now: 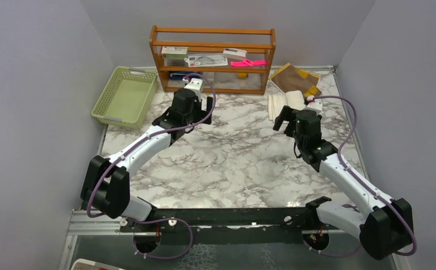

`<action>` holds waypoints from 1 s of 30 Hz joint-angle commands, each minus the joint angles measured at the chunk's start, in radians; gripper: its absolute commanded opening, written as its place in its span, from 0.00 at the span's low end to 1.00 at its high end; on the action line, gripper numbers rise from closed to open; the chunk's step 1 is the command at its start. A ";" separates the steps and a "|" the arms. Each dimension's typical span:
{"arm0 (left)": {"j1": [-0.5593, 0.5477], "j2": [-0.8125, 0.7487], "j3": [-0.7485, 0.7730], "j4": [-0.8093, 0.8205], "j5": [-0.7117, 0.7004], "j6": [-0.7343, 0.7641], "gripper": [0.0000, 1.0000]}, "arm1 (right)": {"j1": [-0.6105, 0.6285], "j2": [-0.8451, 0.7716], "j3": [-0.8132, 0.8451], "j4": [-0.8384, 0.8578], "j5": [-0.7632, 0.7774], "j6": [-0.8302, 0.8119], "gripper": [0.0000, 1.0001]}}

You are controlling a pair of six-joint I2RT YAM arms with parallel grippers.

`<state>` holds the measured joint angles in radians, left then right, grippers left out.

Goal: Roll the towels
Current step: Flatten out the towel at the center of the board.

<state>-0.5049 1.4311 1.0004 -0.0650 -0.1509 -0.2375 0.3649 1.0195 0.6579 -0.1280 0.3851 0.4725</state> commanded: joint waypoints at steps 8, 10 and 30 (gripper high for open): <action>0.030 -0.050 0.135 -0.082 0.061 0.042 0.99 | 0.002 -0.045 -0.003 0.082 -0.015 -0.162 1.00; 0.065 -0.071 0.130 -0.085 0.165 0.082 0.07 | 0.002 -0.015 0.033 0.087 -0.089 -0.210 0.18; 0.170 -0.194 0.090 -0.191 0.273 0.122 0.99 | -0.073 0.686 0.537 -0.049 -0.063 -0.247 0.83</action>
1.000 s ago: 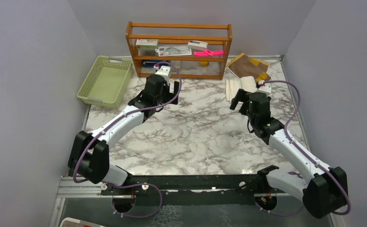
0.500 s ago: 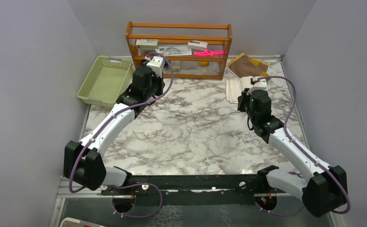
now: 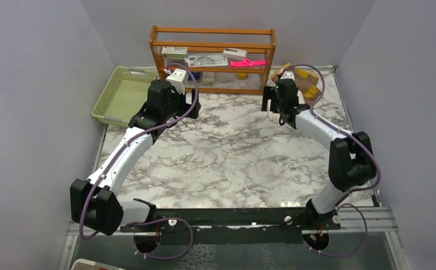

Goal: Roll the towels
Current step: Flatten out the towel at the center of the board.

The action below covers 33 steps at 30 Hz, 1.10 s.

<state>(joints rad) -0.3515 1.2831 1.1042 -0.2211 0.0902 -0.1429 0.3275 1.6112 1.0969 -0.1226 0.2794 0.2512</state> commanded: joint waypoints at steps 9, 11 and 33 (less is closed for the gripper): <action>0.041 -0.061 -0.052 -0.052 0.049 0.031 0.99 | -0.140 0.319 0.230 -0.108 -0.101 -0.045 0.61; 0.043 -0.057 -0.056 -0.046 0.058 0.024 0.99 | -0.140 0.346 0.255 -0.124 -0.107 -0.055 0.60; 0.078 -0.021 -0.028 -0.057 0.071 0.008 0.99 | -0.140 0.391 0.255 -0.178 -0.099 -0.055 0.02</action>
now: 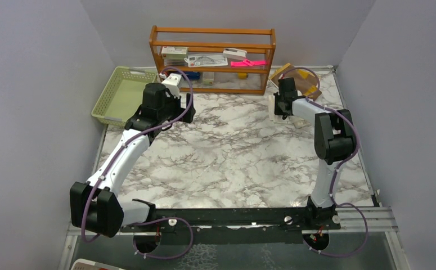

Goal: Roll the towels
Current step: Flatten out the towel at the center of the board.

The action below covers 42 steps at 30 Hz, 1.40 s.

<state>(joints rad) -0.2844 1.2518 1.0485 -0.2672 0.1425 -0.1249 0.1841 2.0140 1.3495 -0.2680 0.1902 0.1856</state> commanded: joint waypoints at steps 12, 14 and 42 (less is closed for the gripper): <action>0.019 0.135 0.389 -0.188 -0.003 -0.104 0.99 | 0.003 -0.295 0.045 -0.222 -0.207 0.049 0.01; 0.019 0.162 0.425 -0.230 -0.056 -0.133 0.99 | 0.003 -0.347 0.056 -0.265 -0.259 0.091 0.01; -0.032 -0.065 -0.067 0.359 0.262 -0.279 0.99 | 0.330 -0.355 0.571 -0.244 -0.628 0.134 0.01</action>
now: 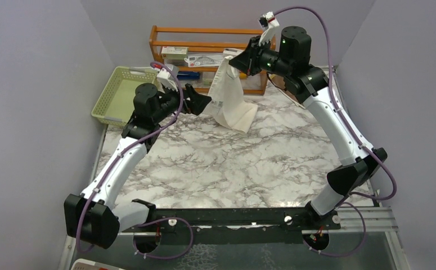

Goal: Roll the towels
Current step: Flatten out the towel at the center of the board.

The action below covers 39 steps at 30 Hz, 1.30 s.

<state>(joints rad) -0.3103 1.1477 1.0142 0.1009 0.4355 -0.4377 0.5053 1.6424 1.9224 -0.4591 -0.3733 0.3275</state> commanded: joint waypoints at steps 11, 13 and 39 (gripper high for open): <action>-0.081 0.146 -0.076 0.118 0.029 0.028 0.38 | 0.009 -0.064 -0.021 -0.109 -0.021 -0.047 0.01; -0.076 0.150 -0.060 0.055 -0.012 0.065 0.00 | 0.009 -0.078 -0.019 -0.115 -0.015 -0.063 0.01; -0.012 -0.205 0.342 -0.328 -0.167 0.096 0.00 | -0.001 -0.389 -0.069 -0.112 0.168 -0.237 0.01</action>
<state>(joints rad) -0.3359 0.9138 1.3823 -0.2096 0.2470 -0.2802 0.5251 1.3674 1.8858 -0.6144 -0.3416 0.1143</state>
